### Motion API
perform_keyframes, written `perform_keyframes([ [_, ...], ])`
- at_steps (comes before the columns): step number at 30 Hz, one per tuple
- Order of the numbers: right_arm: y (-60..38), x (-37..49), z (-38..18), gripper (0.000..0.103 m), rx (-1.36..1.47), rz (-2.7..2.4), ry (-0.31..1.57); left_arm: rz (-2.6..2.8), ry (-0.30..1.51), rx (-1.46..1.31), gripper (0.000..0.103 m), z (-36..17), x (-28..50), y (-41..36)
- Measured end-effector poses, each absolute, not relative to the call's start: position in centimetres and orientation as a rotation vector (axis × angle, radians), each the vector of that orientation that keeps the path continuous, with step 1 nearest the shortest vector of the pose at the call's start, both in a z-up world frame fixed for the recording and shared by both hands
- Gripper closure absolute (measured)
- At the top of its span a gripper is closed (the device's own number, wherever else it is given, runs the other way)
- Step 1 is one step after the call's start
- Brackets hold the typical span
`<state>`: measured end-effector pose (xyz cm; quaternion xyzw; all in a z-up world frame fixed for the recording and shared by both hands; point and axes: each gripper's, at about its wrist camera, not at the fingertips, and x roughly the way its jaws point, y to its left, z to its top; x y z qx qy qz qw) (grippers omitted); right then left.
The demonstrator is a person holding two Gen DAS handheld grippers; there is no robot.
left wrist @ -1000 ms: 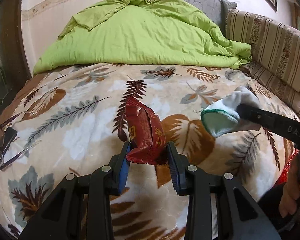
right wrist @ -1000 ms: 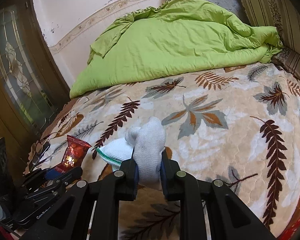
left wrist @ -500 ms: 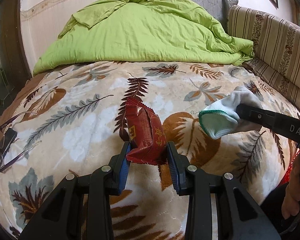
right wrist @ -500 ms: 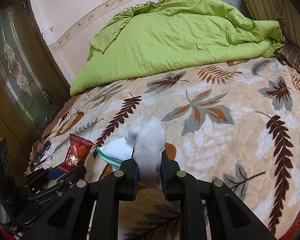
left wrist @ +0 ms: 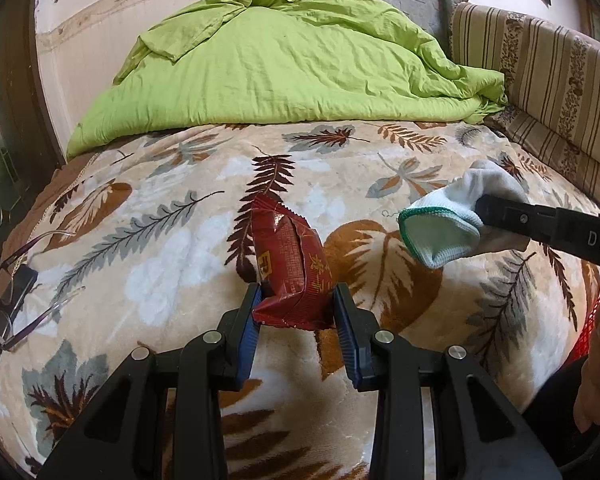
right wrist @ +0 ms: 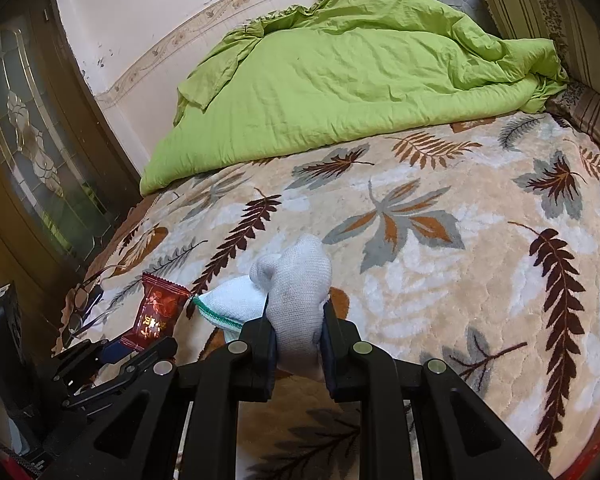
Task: Collect trash
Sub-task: 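Lift and carry the wrapper and sock with both tools toward the red basket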
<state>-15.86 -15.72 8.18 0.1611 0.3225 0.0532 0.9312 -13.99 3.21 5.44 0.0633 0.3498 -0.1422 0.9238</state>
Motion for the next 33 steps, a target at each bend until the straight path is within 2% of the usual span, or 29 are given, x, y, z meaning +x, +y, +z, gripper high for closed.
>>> perform_keyframes([
  [12,-16.1,-17.8,9.3,0.083,0.335,0.088,0.617,-0.304,0.691,0.169,0.069,5.7,-14.7,2.7],
  [20,-13.9,-19.4,9.9,0.083,0.214,0.077,0.584,-0.312,0.669,0.175,0.069,6.1,-14.9,2.8],
  [33,-14.3,-21.4,10.4,0.083,0.235,0.006,0.596,-0.314,0.615,0.174,0.069,7.3,-15.7,3.1],
])
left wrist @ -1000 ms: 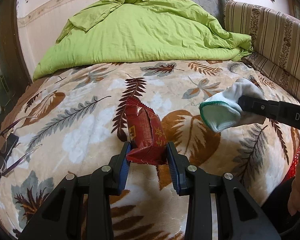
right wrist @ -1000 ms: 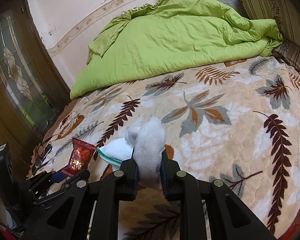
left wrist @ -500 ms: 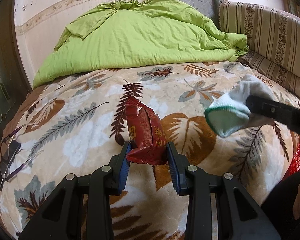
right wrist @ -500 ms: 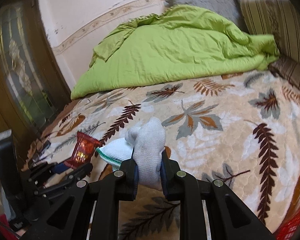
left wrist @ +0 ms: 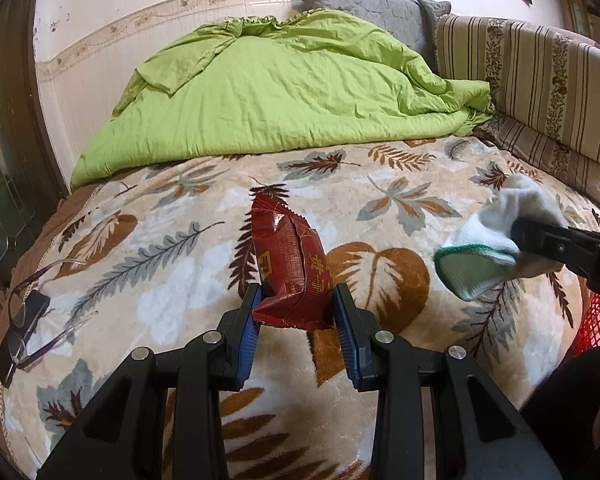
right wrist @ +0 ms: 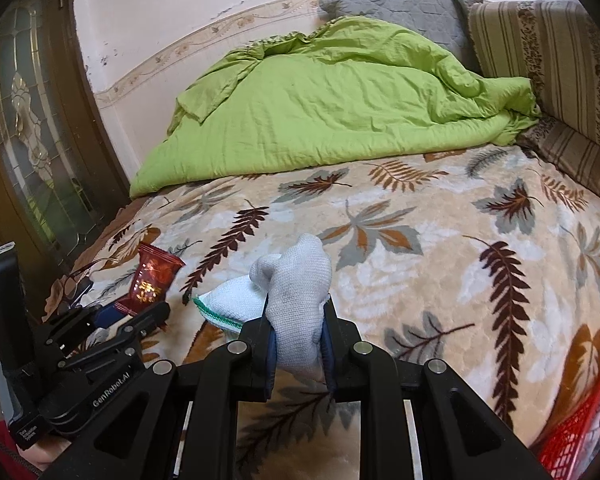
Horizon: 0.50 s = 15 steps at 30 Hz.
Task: Collect trash
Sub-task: 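Lift and carry the wrapper and sock with both tools toward the red basket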
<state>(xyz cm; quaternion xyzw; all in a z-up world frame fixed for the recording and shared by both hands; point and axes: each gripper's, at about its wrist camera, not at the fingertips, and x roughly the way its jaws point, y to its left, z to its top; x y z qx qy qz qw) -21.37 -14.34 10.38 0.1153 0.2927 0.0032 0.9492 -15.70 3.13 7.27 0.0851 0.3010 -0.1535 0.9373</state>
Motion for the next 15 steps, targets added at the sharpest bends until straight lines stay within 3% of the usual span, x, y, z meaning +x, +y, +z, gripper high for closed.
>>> perform_keyframes([
  [15,-15.4,-22.6,9.4,0.083,0.271,-0.039,0.646,-0.322,0.641,0.17,0.068,7.5,-15.9,3.0],
])
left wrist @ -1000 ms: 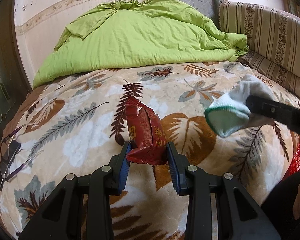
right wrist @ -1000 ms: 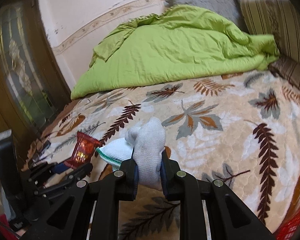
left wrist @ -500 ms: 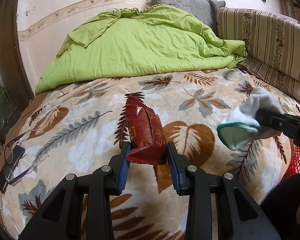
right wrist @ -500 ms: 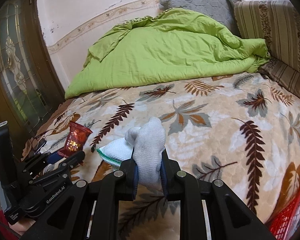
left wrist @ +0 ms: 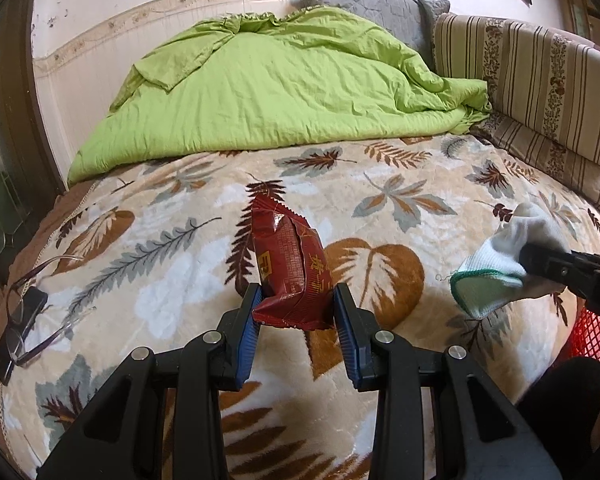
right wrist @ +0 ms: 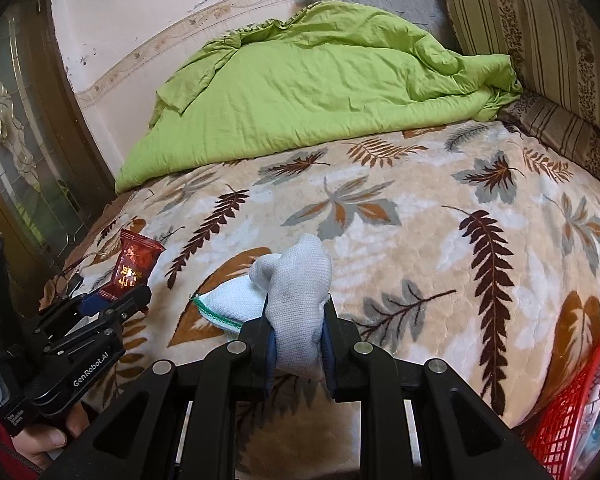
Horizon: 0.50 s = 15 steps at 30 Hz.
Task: Collect trash
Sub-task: 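Lift and carry the wrapper and sock with both tools toward the red basket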
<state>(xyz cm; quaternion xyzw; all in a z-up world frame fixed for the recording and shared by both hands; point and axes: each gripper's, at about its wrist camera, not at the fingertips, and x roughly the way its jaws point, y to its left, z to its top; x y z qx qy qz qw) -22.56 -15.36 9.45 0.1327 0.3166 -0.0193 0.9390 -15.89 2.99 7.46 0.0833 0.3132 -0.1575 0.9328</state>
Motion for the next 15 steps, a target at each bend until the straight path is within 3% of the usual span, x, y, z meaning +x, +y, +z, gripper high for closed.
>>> perform_keyframes([
  [15,-16.1,-22.2,9.5,0.082,0.233,0.004,0.666,-0.337,0.738,0.134,0.069,5.9,-14.0,1.6],
])
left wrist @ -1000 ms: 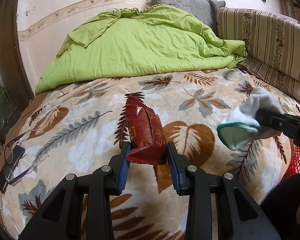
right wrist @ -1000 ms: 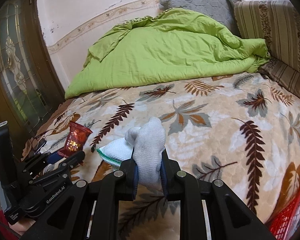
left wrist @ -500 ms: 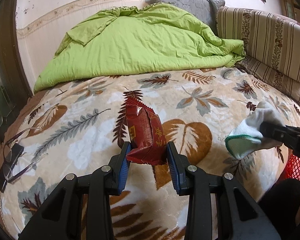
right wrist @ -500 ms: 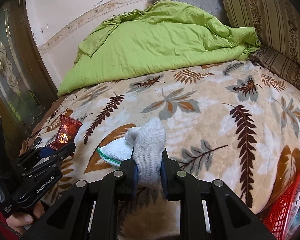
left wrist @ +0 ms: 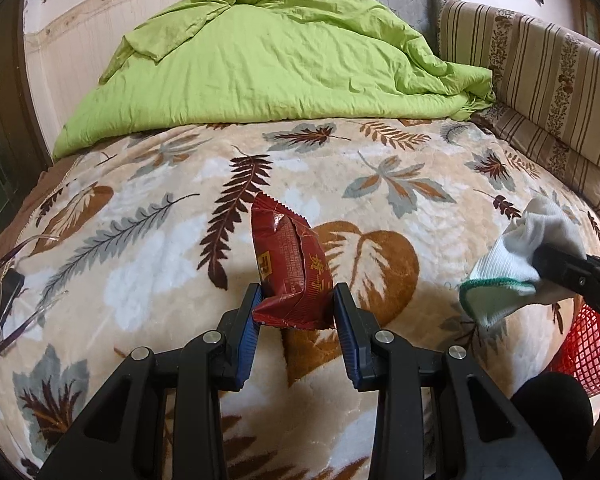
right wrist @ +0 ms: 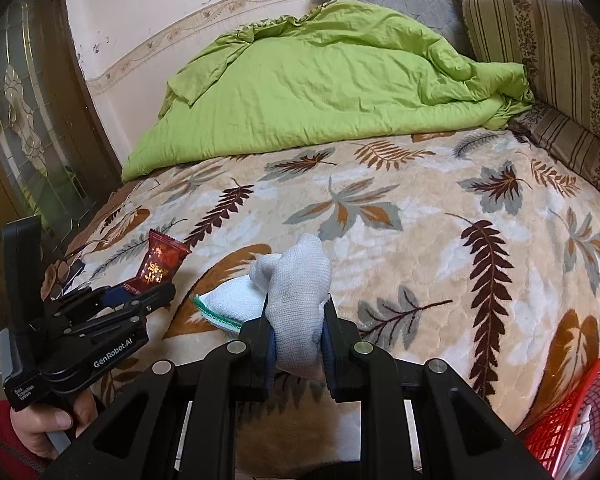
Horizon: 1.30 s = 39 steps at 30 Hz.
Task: Collect trash
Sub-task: 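Lift and carry the wrapper and sock with both tools toward the red basket, then open both tools to drop the wrapper and sock into the basket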
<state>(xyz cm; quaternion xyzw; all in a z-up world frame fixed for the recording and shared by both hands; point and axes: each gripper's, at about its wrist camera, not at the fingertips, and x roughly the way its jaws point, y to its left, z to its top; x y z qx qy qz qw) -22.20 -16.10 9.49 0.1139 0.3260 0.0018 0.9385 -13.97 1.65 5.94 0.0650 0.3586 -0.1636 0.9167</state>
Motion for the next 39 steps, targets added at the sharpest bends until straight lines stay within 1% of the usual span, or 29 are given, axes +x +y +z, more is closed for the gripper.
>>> perform_keyframes([
  [11,-19.1,-23.4,9.7,0.082,0.305,-0.043,0.671,-0.403,0.733,0.18,0.068,6.5,-14.1,-1.1],
  [24,-26.4,-30.0,10.6,0.082,0.384,-0.225,0.651,-0.542,0.683,0.247,0.068,9.0,-17.1,-6.6],
  [30,-30.7,-34.2,10.4,0.082,0.421,-0.352,0.647,-0.632,0.664,0.303,0.068,9.8,-19.3,-10.5],
  [39,-36.5,-42.4,11.4,0.081,0.47,-0.562,0.594,-0.965,0.63,0.396,0.069,12.0,-25.7,-20.9],
])
